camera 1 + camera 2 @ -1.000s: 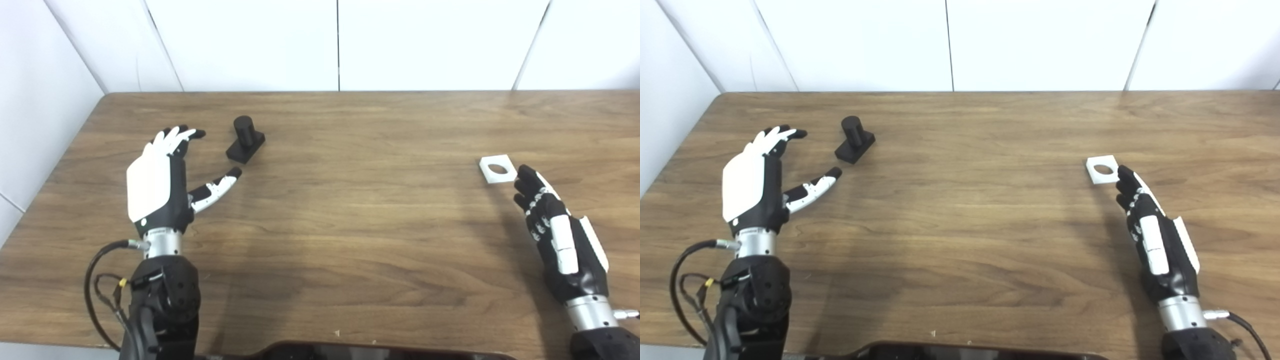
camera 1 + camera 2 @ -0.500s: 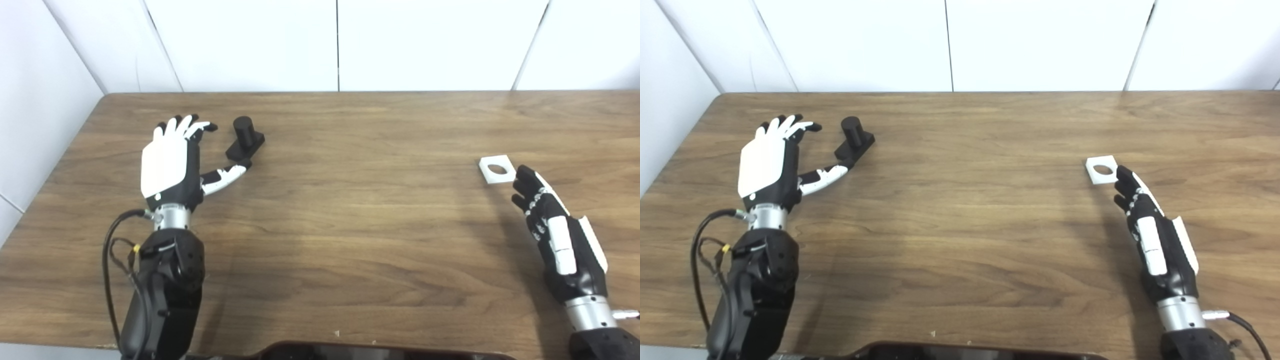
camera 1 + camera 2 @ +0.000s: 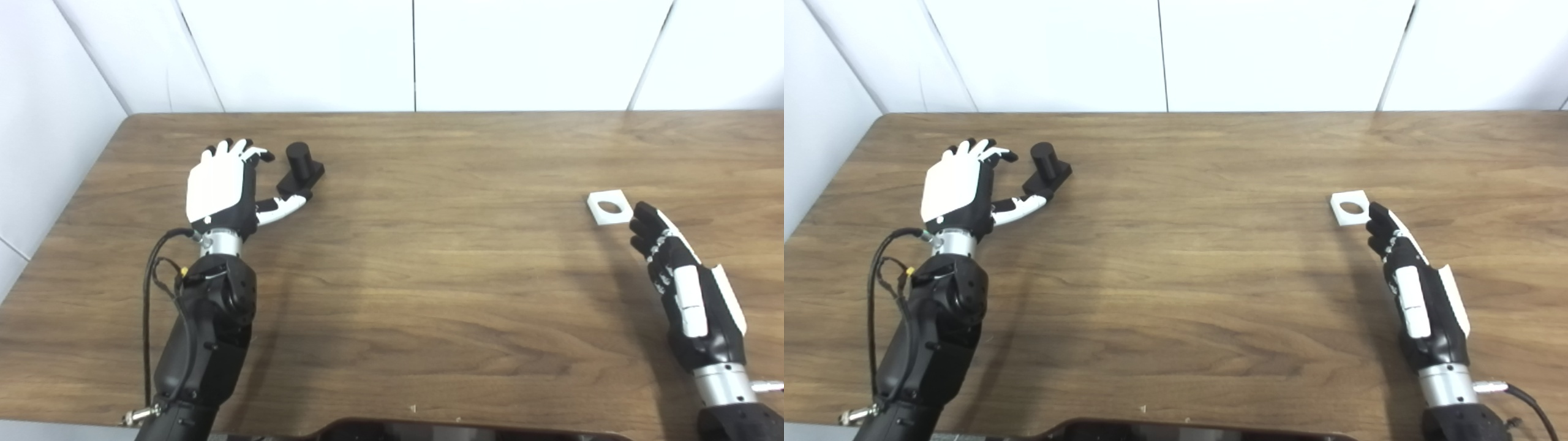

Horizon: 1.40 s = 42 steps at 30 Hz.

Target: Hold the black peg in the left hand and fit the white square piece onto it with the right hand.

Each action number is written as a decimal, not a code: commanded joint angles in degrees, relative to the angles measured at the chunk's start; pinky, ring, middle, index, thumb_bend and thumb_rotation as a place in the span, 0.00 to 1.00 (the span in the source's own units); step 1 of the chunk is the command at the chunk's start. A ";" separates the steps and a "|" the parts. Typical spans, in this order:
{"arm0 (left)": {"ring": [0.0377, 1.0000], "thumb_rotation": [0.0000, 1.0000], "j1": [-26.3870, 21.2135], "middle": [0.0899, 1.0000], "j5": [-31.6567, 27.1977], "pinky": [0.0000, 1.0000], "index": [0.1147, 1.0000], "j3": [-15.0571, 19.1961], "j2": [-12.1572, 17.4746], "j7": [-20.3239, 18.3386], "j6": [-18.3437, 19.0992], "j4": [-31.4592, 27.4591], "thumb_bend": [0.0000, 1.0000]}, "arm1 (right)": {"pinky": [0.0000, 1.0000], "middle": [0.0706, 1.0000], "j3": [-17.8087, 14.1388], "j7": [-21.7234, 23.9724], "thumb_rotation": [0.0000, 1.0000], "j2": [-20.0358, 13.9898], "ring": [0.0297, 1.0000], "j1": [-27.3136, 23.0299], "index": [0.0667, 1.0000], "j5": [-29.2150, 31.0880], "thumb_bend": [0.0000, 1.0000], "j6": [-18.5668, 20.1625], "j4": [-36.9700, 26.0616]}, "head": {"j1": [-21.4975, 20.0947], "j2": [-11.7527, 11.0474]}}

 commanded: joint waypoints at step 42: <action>0.96 0.50 -10.57 0.88 -2.98 0.98 0.68 -5.00 1.63 7.51 1.56 14.49 0.74 | 0.94 0.94 0.73 -0.82 0.99 1.86 0.95 2.19 0.90 -0.02 0.62 -2.20 1.75 | -0.33 -0.26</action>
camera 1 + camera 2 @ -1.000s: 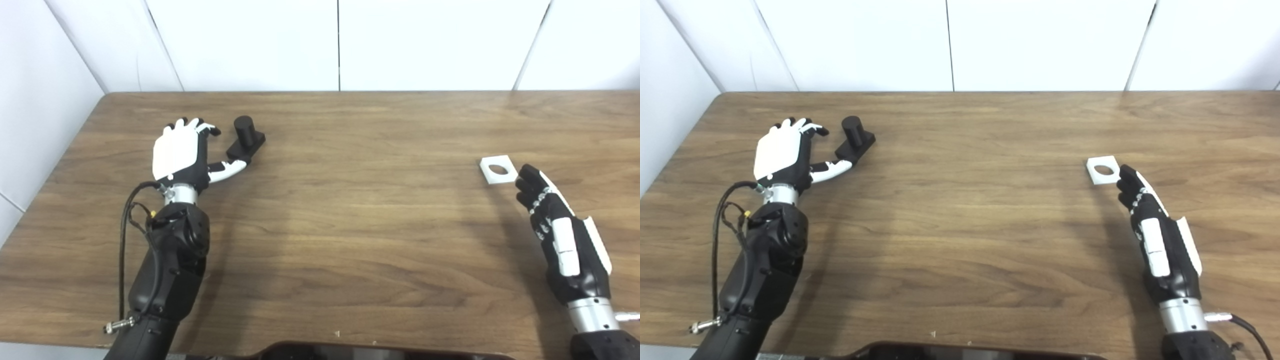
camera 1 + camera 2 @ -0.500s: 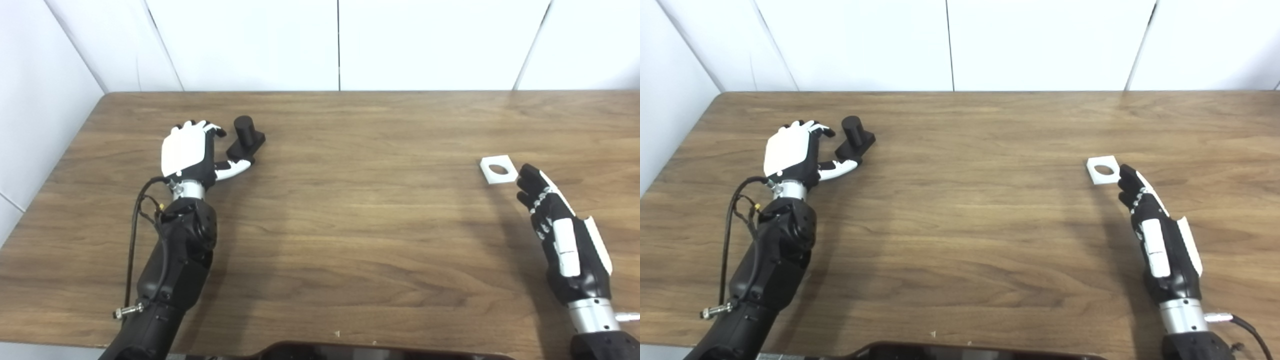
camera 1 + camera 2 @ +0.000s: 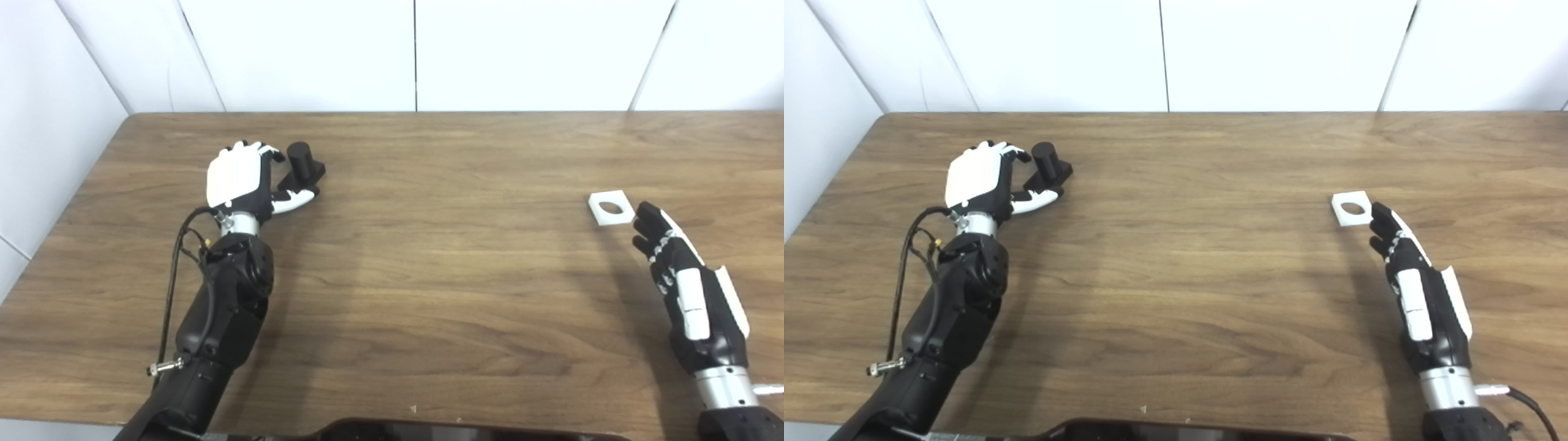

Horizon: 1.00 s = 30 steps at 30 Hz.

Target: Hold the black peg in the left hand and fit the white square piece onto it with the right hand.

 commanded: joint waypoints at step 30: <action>0.94 0.31 -4.25 0.82 -2.81 0.97 0.49 -0.65 1.57 4.27 0.31 3.93 0.67 | 0.94 0.94 0.68 -0.01 0.97 1.14 0.95 1.71 0.90 1.74 0.63 -1.15 1.57 | 0.15 0.11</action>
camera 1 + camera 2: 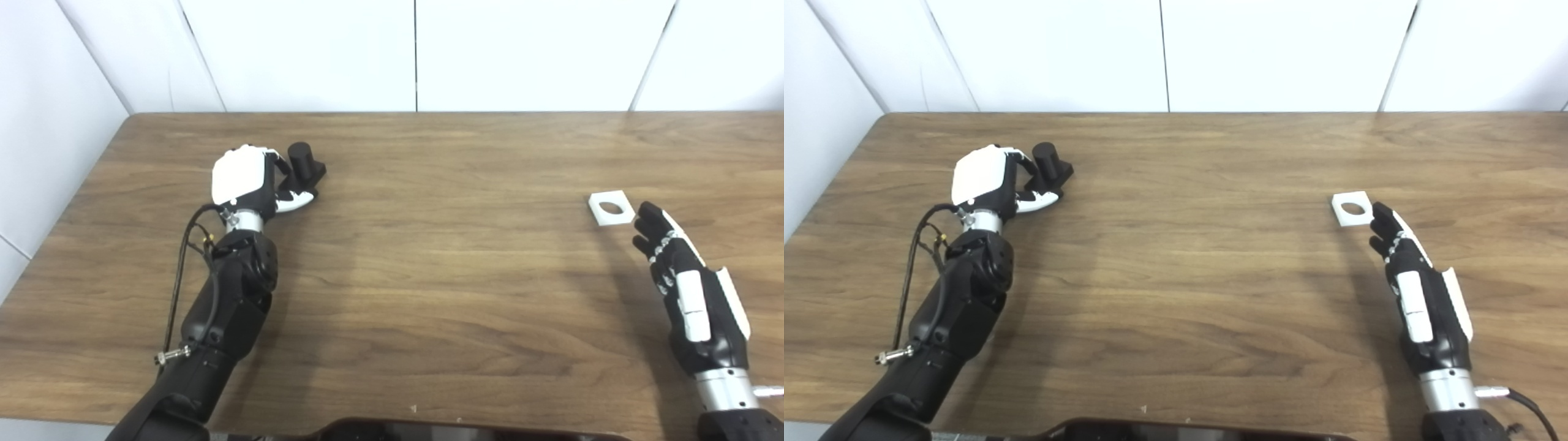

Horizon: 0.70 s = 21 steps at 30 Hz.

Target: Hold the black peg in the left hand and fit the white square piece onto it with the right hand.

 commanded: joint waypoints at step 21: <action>0.94 0.07 -1.17 0.81 -4.18 0.96 0.42 0.72 0.98 5.06 -1.46 -0.79 0.51 | 0.94 0.95 0.44 0.33 0.97 0.55 0.95 1.74 0.91 2.17 0.65 -0.80 1.62 | -0.25 0.25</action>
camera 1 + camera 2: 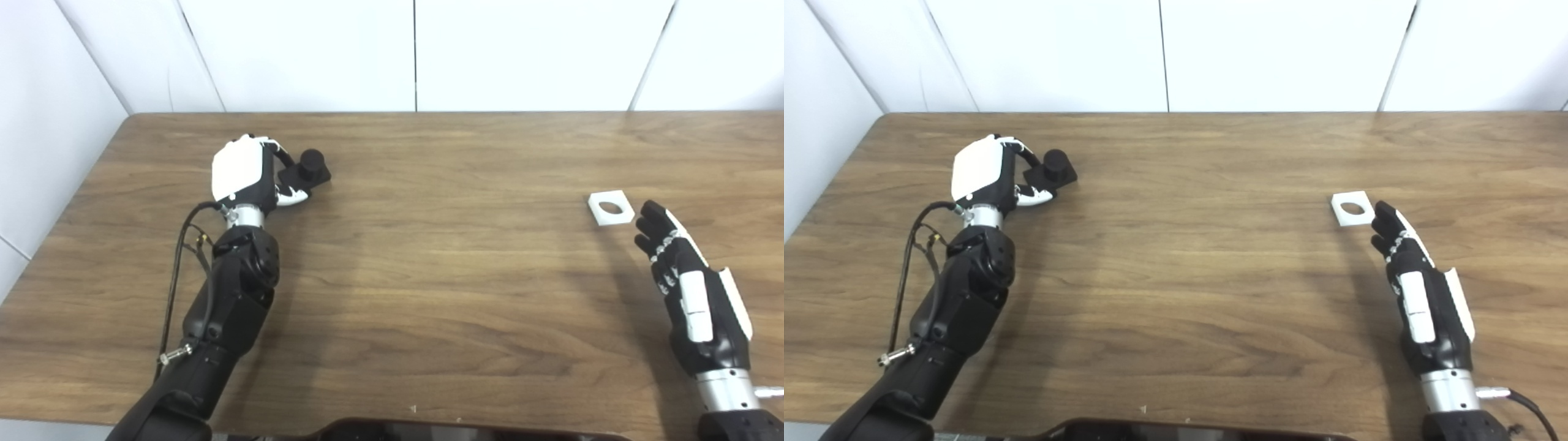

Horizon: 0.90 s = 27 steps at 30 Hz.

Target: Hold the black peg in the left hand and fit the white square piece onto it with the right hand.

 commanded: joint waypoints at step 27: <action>0.95 0.07 4.48 0.84 -6.58 0.92 0.42 1.21 -2.89 -6.07 2.07 -16.72 0.50 | 0.95 0.95 1.17 -0.45 0.99 1.07 0.97 1.67 0.91 -1.72 0.66 0.06 2.31 | -0.62 0.02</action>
